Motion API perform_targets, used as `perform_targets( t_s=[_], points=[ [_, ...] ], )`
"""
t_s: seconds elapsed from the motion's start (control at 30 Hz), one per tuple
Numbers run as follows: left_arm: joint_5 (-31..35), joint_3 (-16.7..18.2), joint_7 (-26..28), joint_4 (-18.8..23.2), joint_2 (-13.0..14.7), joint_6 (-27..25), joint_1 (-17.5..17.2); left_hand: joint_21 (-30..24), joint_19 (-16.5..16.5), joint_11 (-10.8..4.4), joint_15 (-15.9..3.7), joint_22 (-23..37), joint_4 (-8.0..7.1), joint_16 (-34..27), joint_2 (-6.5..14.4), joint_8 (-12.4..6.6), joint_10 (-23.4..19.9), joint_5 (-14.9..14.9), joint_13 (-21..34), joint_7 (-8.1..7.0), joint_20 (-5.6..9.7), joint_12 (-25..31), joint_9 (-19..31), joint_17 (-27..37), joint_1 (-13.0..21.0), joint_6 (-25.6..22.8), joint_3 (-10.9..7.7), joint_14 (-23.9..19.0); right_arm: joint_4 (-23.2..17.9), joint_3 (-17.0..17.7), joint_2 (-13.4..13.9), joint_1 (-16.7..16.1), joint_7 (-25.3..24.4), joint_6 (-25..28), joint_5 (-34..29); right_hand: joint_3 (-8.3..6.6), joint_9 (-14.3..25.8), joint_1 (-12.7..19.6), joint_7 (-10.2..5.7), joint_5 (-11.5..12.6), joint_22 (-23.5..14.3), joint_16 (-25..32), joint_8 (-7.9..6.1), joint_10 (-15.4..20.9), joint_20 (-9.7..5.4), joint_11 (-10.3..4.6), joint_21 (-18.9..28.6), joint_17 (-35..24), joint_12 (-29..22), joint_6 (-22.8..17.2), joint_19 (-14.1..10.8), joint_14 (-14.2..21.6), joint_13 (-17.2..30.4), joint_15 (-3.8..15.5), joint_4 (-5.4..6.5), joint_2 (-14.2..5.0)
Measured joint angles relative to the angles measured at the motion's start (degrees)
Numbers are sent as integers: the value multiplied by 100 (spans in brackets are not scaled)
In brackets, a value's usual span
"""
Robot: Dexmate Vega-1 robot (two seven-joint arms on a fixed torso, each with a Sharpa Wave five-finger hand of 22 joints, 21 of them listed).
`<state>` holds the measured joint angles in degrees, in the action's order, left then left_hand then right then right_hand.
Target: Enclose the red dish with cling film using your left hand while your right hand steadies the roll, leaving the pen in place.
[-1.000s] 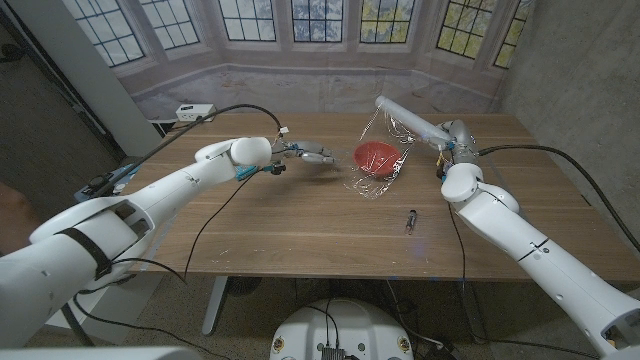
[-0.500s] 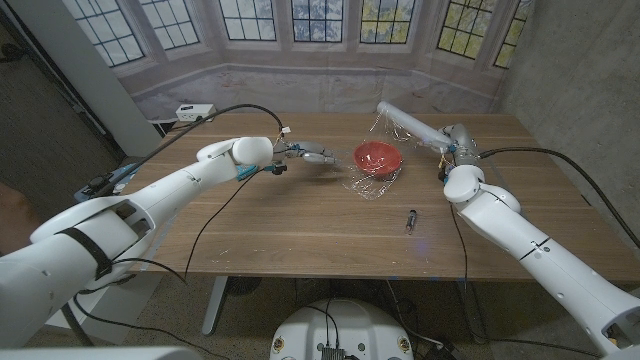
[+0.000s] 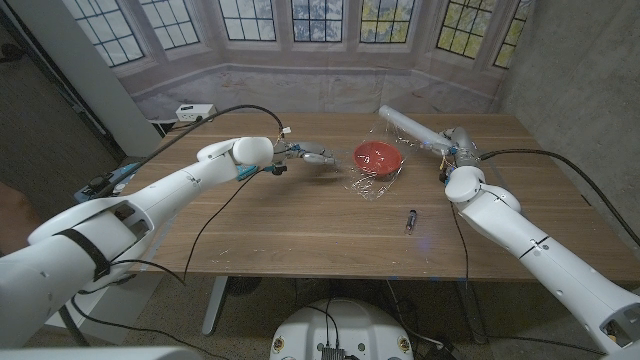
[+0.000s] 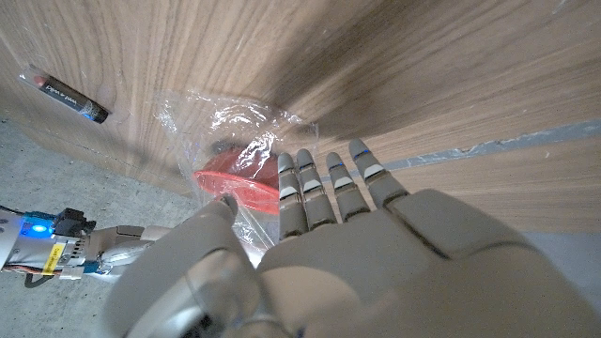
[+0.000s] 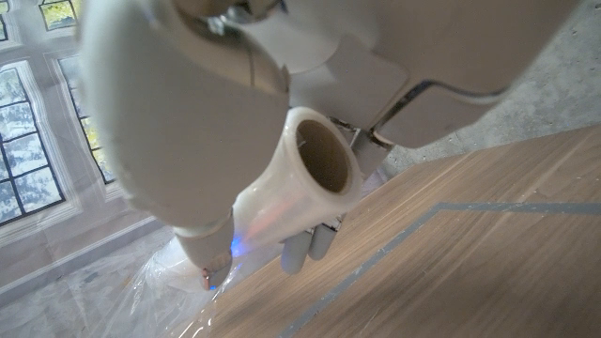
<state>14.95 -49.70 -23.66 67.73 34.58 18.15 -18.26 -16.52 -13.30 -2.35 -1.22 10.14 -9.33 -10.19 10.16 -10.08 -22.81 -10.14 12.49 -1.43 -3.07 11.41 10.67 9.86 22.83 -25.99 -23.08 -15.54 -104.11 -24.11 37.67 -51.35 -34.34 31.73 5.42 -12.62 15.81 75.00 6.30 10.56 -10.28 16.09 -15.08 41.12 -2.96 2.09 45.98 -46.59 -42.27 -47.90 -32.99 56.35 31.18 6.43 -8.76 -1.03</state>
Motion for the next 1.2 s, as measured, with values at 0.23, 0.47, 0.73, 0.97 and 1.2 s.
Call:
perform_targets(
  t_s=[0.23,0.47,0.73,0.97,1.2],
  points=[
    [0,3,-5,49,10,-54,-16,21,0,0,0,0,0,0,7,-32,0,0,0,0,0,0,0,0,-53,0,0,0,101,-24,2,32,17,-57,37,0,3,0,0,0,16,0,11,1,0,0,0,0,1,0,0,8,0,-8,0,0],
    [8,4,-14,115,29,-119,-33,21,0,0,0,0,10,0,16,-32,0,0,-25,0,0,0,0,1,-89,0,-10,0,193,-44,3,52,25,-123,69,7,4,0,-1,0,16,0,15,1,0,-1,13,0,3,0,0,9,5,-9,7,0],
    [60,-29,-19,222,61,-155,-34,44,0,0,0,0,-7,0,19,-32,0,0,-25,0,0,0,0,1,-94,0,-41,0,244,-51,6,55,26,-240,90,16,4,0,-8,0,15,0,43,20,0,-20,32,1,24,-7,-1,10,5,-9,-2,0],
    [397,-117,-39,327,92,-234,-3,65,4,0,21,0,-17,0,28,-32,-1,0,-53,0,4,0,0,2,-179,0,-51,20,305,-51,15,53,5,-324,97,21,3,0,-9,0,15,-22,23,20,0,-20,32,1,23,-7,-1,11,2,-10,-6,0],
    [647,-209,-78,424,112,-275,45,132,73,-32,30,0,-48,0,23,-32,31,0,-53,0,10,0,1,16,-279,0,-82,93,319,-44,19,31,-16,-391,104,21,1,0,-9,0,15,-22,23,20,-1,-20,32,1,1,-7,-1,20,0,-18,-6,0]
  ],
)
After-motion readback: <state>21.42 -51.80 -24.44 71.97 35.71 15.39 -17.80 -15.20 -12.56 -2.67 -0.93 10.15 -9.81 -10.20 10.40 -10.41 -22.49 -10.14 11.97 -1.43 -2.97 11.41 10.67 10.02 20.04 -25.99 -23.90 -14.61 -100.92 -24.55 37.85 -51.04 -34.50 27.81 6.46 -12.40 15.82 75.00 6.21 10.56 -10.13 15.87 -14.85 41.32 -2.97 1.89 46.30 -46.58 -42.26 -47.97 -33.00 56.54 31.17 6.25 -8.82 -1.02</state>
